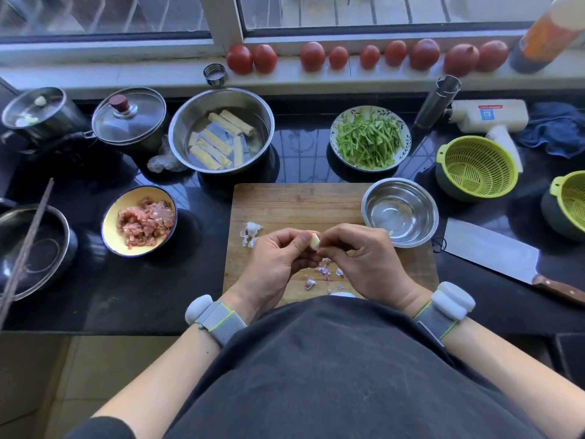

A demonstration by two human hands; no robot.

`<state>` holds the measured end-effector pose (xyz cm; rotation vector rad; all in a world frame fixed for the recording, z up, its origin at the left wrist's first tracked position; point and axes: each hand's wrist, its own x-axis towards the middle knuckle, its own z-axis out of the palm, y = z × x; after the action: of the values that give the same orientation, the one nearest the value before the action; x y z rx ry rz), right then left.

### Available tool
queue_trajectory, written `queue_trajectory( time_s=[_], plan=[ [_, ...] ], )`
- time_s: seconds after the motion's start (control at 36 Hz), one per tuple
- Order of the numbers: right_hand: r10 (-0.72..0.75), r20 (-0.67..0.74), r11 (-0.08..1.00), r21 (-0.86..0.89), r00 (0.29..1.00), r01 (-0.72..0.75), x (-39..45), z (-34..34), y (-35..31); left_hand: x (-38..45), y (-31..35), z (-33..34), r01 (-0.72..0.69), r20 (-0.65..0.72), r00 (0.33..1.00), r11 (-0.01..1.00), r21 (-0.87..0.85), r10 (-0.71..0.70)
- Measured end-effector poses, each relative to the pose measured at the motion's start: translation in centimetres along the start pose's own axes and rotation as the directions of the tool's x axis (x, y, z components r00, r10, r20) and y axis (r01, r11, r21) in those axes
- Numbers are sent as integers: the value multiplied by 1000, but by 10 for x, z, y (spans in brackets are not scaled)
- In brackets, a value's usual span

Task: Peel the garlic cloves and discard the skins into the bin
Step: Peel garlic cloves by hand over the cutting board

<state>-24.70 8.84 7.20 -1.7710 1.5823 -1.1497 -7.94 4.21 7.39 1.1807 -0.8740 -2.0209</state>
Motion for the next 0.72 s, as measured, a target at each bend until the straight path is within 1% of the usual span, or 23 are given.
queue_trajectory(
  time_s=[0.17, 0.22, 0.28, 0.36, 0.44, 0.58, 0.72],
  plan=[
    [3, 9, 1000, 3, 1000, -3, -1, -1, 1, -1, 0, 1, 9, -10, 1000, 1000, -6, -9],
    [30, 11, 1000, 5, 999, -30, 0, 0, 0, -1, 0, 1, -2, -16, 1000, 1000, -8, 2],
    [123, 9, 991, 43, 992, -123, 0, 0, 0, -1, 0, 2, -34, -32, 999, 999, -12, 34],
    [331, 44, 928, 166, 943, -334, -1, -1, -1, 0, 0, 0, -76, -65, 995, 996, -41, 73],
    [402, 77, 893, 187, 913, -409, -2, 0, -4, -1, -1, -2, -85, -67, 995, 993, -79, 80],
    [425, 57, 898, 100, 903, -429, 1, 0, -8, -3, -6, 0, -93, -53, 995, 988, -120, 87],
    [356, 22, 935, -14, 934, -355, 2, -1, -12, -3, -7, -2, -114, -31, 993, 991, -70, 112]
  ],
)
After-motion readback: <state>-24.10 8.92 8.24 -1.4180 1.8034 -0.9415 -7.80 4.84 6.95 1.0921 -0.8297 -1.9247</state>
